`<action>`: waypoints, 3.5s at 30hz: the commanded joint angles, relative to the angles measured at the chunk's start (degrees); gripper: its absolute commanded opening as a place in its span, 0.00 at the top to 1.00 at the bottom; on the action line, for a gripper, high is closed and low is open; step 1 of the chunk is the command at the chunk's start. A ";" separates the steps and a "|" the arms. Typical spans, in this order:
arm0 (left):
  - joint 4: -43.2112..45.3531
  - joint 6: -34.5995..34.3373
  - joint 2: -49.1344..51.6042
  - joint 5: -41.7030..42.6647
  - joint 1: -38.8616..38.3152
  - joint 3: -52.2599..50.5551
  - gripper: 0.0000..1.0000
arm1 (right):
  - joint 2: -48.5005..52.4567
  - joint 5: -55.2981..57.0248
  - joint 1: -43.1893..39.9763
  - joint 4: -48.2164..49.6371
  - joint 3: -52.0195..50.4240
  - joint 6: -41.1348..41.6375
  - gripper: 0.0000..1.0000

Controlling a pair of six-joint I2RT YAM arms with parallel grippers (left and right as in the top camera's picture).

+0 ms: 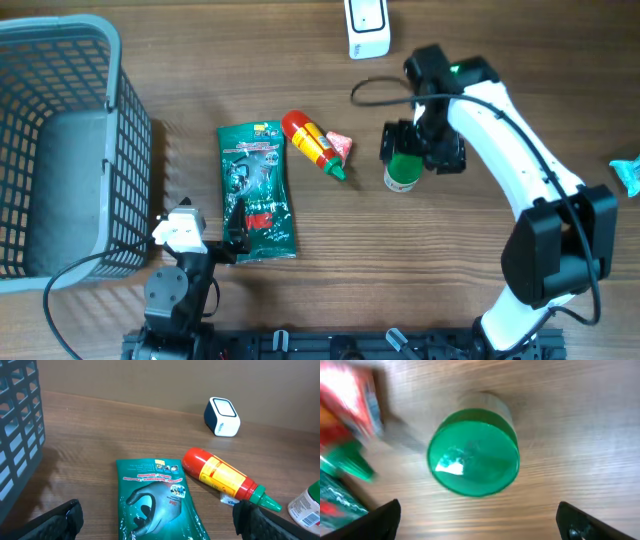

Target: Scan the item barcode

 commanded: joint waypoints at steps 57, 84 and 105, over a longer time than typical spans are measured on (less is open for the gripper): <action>0.04 1.09 -0.24 0.46 0.22 -0.22 0.00 | 5.81 -3.61 -0.07 34.64 -23.69 38.73 0.36; 0.04 1.11 -0.24 0.46 0.22 -0.22 0.00 | 4.09 0.66 -0.07 11.93 -9.33 6.91 0.00; 0.04 1.11 -0.24 0.46 0.22 -0.22 0.00 | 5.07 1.81 -0.07 25.46 -20.96 15.47 0.30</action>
